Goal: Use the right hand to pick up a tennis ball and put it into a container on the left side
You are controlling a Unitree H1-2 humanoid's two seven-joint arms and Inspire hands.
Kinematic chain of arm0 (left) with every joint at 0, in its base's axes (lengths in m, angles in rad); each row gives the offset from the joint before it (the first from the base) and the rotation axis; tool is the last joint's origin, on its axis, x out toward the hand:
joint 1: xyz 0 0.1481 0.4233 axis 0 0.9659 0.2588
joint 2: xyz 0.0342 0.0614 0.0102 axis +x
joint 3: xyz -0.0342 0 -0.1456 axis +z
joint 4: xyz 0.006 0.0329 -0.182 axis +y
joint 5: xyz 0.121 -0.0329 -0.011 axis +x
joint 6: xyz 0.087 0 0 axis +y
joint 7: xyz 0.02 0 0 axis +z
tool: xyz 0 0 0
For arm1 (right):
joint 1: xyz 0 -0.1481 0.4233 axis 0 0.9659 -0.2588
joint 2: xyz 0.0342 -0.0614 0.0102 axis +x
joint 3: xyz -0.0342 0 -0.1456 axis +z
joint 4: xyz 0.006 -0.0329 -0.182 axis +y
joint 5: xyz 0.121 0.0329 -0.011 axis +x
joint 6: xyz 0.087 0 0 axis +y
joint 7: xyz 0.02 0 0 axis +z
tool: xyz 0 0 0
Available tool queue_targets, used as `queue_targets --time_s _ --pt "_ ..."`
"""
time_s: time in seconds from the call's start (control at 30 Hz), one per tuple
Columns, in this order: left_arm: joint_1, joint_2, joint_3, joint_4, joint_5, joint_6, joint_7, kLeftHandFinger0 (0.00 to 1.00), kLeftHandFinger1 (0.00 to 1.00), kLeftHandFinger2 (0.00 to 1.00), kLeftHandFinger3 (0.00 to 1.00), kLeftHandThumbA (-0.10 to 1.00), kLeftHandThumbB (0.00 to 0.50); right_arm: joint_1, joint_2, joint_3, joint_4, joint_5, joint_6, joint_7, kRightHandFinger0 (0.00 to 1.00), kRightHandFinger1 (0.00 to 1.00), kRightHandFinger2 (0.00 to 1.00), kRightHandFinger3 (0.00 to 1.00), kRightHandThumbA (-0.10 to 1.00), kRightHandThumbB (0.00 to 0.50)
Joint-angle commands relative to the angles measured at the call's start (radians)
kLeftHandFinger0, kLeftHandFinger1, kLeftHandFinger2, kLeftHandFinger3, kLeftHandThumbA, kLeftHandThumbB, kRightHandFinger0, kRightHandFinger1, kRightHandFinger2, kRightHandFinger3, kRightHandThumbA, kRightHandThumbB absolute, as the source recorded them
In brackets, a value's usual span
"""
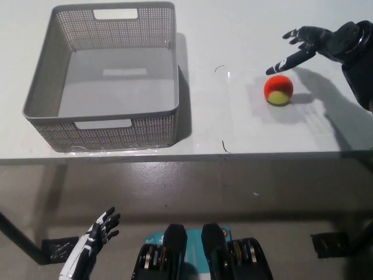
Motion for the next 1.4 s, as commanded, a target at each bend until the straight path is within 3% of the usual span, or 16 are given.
queue_targets --time_s 0.0,0.03,0.23,0.43,0.7,0.87,0.93,1.13,1.23,1.27,1.37 --pt "-0.011 0.015 0.004 -0.013 -0.012 -0.033 -0.011 1.0 1.0 1.0 1.0 1.0 0.315 -0.076 0.01 0.008 0.026 0.007 -0.081 0.002 1.0 1.0 1.0 1.0 1.0 0.416" --pt "-0.01 0.015 0.005 -0.017 -0.013 -0.028 -0.01 1.0 1.0 1.0 1.0 1.0 0.316 -0.074 0.015 0.014 0.03 -0.002 -0.067 -0.017 1.0 1.0 1.0 1.0 1.0 0.439" --pt "-0.014 0.01 0.007 -0.021 -0.025 -0.021 -0.012 1.0 1.0 1.0 1.0 1.0 0.322 -0.044 0.02 0.011 0.044 0.007 -0.095 -0.013 1.0 1.0 1.0 1.0 1.0 0.364" --pt "-0.014 0.015 0.004 -0.019 -0.008 -0.023 -0.007 1.0 1.0 1.0 1.0 1.0 0.323 -0.027 0.027 0.042 0.058 -0.019 -0.1 -0.006 1.0 1.0 1.0 1.0 1.0 0.338" --pt "-0.014 0.012 0.007 -0.021 -0.025 -0.019 -0.013 1.0 1.0 1.0 1.0 1.0 0.307 -0.009 0.047 0.082 0.073 -0.039 -0.043 -0.02 1.0 1.0 1.0 1.0 1.0 0.37" --pt "-0.012 0.013 0.007 -0.021 -0.021 -0.022 -0.011 1.0 1.0 1.0 1.0 1.0 0.298 -0.004 0.047 0.099 0.076 -0.049 -0.029 -0.016 1.0 1.0 1.0 1.0 1.0 0.348" --pt "-0.013 0.016 0.008 -0.025 -0.019 -0.022 -0.01 1.0 1.0 1.0 1.0 1.0 0.304 -0.006 0.044 0.106 0.076 -0.049 -0.041 -0.013 1.0 1.0 1.0 1.0 1.0 0.315" --pt "-0.014 0.015 0.006 -0.017 -0.011 -0.037 -0.009 1.0 1.0 1.0 1.0 1.0 0.303 -0.001 0.046 0.103 0.077 -0.036 -0.026 -0.029 1.0 1.0 1.0 1.0 1.0 0.361" --pt "-0.013 0.016 0.006 -0.021 -0.014 -0.033 -0.01 1.0 1.0 1.0 1.0 1.0 0.31 0.002 0.049 0.106 0.077 -0.038 -0.035 -0.031 1.0 1.0 1.0 1.0 1.0 0.352" --pt "-0.017 0.012 0.005 -0.019 -0.015 -0.035 -0.01 1.0 1.0 1.0 1.0 1.0 0.295 0.005 0.047 0.103 0.077 -0.034 -0.049 -0.027 1.0 1.0 1.0 1.0 1.0 0.324" --pt "-0.015 0.012 0.006 -0.023 -0.018 -0.027 -0.011 1.0 1.0 1.0 1.0 1.0 0.281 0.007 0.054 0.102 0.081 -0.033 -0.027 -0.026 1.0 1.0 1.0 1.0 1.0 0.336"
